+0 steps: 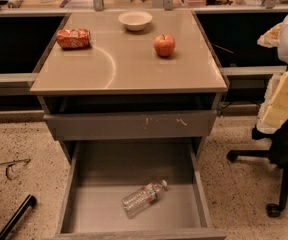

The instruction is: Pick water bottle from middle drawer and place on counter

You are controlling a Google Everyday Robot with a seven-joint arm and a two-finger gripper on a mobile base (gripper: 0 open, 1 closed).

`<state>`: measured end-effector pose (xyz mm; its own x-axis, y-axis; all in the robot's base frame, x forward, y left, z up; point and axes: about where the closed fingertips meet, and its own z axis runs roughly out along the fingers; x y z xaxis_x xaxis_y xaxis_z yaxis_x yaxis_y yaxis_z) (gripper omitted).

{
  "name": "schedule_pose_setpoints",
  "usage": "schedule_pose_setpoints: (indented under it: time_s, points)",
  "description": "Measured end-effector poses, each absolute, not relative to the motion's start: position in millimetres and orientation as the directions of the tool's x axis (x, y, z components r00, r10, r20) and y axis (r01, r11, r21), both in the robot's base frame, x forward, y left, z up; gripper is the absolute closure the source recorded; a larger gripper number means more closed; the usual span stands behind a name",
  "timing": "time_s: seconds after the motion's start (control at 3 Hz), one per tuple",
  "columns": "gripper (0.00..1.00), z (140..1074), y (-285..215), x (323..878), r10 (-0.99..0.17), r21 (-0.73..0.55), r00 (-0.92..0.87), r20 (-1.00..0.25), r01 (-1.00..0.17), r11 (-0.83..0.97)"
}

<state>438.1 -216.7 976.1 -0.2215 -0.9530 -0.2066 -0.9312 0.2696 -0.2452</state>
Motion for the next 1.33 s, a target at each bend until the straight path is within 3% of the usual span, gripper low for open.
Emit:
schedule_pose_setpoints:
  time_s: [0.67,1.33]
  points:
    - [0.0,952.1,-209.2,438.0,-0.949,-0.212,-0.216,-0.228,-0.941,0.265]
    - [0.0,811.3,-154.3,433.3,-0.932,-0.041,-0.167,-0.323,-0.981,0.19]
